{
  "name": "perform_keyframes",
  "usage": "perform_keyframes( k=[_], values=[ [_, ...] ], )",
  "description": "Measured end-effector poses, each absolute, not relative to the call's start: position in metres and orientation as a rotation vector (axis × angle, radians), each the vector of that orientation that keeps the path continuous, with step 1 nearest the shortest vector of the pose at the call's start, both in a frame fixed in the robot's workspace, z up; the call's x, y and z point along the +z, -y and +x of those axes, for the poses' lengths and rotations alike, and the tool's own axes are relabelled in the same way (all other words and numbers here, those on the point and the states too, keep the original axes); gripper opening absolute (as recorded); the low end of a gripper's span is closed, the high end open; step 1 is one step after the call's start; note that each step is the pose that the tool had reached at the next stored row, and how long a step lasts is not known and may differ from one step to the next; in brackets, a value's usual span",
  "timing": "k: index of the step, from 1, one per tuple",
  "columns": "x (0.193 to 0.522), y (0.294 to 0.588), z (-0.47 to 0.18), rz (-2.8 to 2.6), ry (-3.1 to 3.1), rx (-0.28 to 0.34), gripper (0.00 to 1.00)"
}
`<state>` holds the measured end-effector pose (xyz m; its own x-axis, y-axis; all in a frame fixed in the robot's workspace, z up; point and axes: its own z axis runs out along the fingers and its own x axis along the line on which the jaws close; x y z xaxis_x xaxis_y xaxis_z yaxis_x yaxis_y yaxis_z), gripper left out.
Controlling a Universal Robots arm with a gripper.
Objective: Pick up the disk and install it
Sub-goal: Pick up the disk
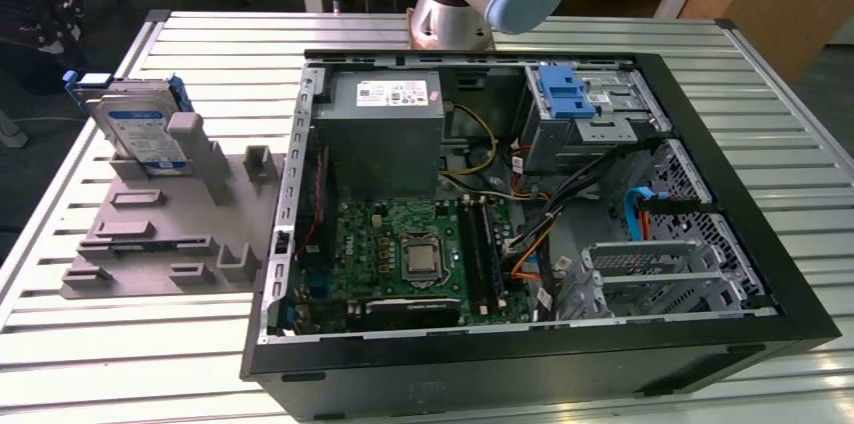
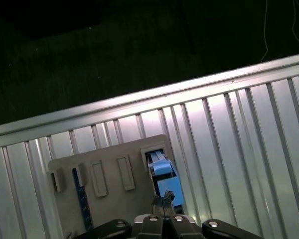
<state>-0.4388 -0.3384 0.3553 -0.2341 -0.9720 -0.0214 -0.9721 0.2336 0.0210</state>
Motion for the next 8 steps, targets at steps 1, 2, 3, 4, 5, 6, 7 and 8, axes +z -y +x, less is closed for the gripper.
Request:
perform_keyframes(
  k=[1,2,3,4,5,6,7,8],
  values=[
    [0.3551,0.3384,-0.4388,-1.964,-2.447,0.047,0.11],
    [0.3549,0.3384,-0.4388,-2.008,-2.412,0.047,0.11],
    [0.3548,0.3384,-0.4388,-2.032,-2.392,0.047,0.11],
    [0.3547,0.3384,-0.4388,-2.053,-2.375,0.047,0.11],
    [0.3547,0.3384,-0.4388,-2.067,-2.362,0.047,0.11],
    [0.3547,0.3384,-0.4388,-2.072,-2.358,0.047,0.11],
    [0.3547,0.3384,-0.4388,-2.072,-2.358,0.047,0.11],
    [0.3546,0.3384,-0.4388,-2.072,-2.358,0.047,0.11]
  ],
)
